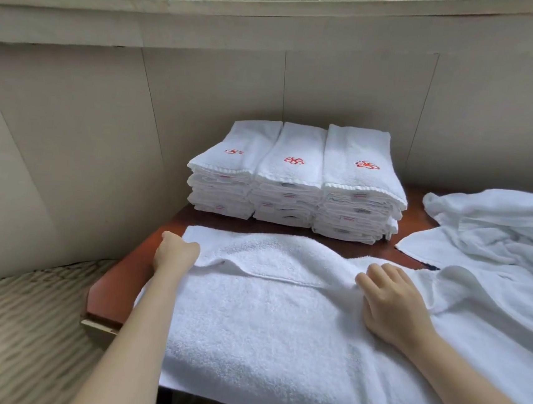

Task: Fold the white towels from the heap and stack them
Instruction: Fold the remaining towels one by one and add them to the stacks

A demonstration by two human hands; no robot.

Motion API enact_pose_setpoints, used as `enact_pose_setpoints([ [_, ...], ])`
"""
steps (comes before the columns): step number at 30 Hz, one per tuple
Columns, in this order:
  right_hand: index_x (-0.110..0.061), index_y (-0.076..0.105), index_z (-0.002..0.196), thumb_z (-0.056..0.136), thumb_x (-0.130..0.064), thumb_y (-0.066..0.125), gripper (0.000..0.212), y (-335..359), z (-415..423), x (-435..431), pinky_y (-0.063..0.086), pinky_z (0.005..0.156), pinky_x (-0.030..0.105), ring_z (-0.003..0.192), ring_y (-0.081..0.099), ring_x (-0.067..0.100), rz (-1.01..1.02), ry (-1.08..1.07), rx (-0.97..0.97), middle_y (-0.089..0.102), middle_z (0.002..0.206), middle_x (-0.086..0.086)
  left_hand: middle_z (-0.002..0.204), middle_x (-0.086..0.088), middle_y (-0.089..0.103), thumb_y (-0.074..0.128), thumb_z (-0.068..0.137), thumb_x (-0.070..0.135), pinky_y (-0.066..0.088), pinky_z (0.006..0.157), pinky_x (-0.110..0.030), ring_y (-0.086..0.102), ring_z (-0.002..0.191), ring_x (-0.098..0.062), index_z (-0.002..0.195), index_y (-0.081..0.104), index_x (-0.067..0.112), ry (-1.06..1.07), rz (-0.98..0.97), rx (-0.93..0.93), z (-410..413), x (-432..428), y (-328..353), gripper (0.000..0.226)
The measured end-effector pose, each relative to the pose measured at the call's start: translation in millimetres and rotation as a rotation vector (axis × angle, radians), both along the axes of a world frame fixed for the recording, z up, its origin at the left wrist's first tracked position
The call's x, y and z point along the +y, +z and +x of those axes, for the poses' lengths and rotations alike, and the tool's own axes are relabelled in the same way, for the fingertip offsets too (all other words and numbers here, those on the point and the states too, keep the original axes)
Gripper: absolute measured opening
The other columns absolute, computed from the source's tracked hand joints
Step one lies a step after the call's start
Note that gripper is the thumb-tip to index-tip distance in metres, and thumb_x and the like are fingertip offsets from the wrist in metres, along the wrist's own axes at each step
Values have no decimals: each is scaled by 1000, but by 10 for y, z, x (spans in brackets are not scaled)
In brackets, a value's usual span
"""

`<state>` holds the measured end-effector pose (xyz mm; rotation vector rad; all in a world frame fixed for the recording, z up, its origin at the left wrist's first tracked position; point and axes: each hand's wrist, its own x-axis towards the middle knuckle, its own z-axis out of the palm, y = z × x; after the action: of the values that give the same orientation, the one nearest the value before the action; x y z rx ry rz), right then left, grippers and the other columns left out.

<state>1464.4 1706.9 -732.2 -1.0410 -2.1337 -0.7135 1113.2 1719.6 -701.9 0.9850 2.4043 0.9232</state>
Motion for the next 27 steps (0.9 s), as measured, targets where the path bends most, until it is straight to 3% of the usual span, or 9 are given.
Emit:
enact_pose_setpoints([
  [6,-8,49,55,68,-8,36,18,38,10,-19,34,59,32,51,45,26,-41,86,-67,45,58,7,120,-13,54,53,82,6,42,76,-33,51,111,-31,136,35,6,-85,-31,172,-108,-91,-30,57],
  [13,-7,47,53,57,-4,33,15,7,4,-4,41,43,34,47,47,30,-150,-160,-25,46,55,10,121,-22,53,50,86,-4,41,85,-41,51,112,-40,128,39,1,-106,-26,359,-83,-167,-58,43],
  [15,-6,48,54,53,-1,42,8,56,95,-3,35,40,32,47,46,29,-171,-258,-32,46,55,12,120,-25,51,47,87,-7,40,86,-44,50,111,-43,127,40,-1,-100,4,373,-44,-174,-80,41],
  [18,-3,52,57,37,15,63,29,48,282,8,27,38,28,47,46,30,-241,-404,-22,48,58,15,118,-27,50,43,87,-10,40,84,-46,48,109,-45,124,42,-3,-99,26,429,-7,-173,-120,38],
  [20,-3,54,62,40,14,67,31,43,381,7,29,39,29,52,49,31,-295,-458,-11,51,63,15,117,-27,50,40,87,-12,40,81,-46,47,108,-45,120,43,-3,-94,10,454,22,-162,-136,34],
  [21,-4,56,70,49,8,67,27,44,428,8,36,45,32,62,51,32,-364,-497,-15,54,71,14,118,-27,49,40,87,-11,40,79,-45,46,108,-43,118,44,-2,-84,-5,457,45,-158,-139,32],
  [23,-14,54,93,69,-9,55,25,71,546,11,43,74,36,90,49,28,-516,-568,-80,55,96,3,121,-24,47,42,89,-7,41,83,-45,44,111,-40,119,44,-1,-58,-55,483,92,-152,-150,30],
  [25,-25,47,103,78,-17,47,27,115,667,-14,30,97,37,108,42,21,-658,-503,-111,51,109,-7,122,-23,46,43,91,-2,38,91,-45,43,112,-39,120,47,2,-29,-107,570,116,-151,-160,30],
  [27,-28,44,105,83,-20,44,23,164,740,-72,22,106,42,114,40,19,-730,-452,-91,51,111,-10,121,-22,46,47,87,-3,34,94,-44,41,112,-39,119,52,3,-26,-90,631,154,-119,-132,32],
])
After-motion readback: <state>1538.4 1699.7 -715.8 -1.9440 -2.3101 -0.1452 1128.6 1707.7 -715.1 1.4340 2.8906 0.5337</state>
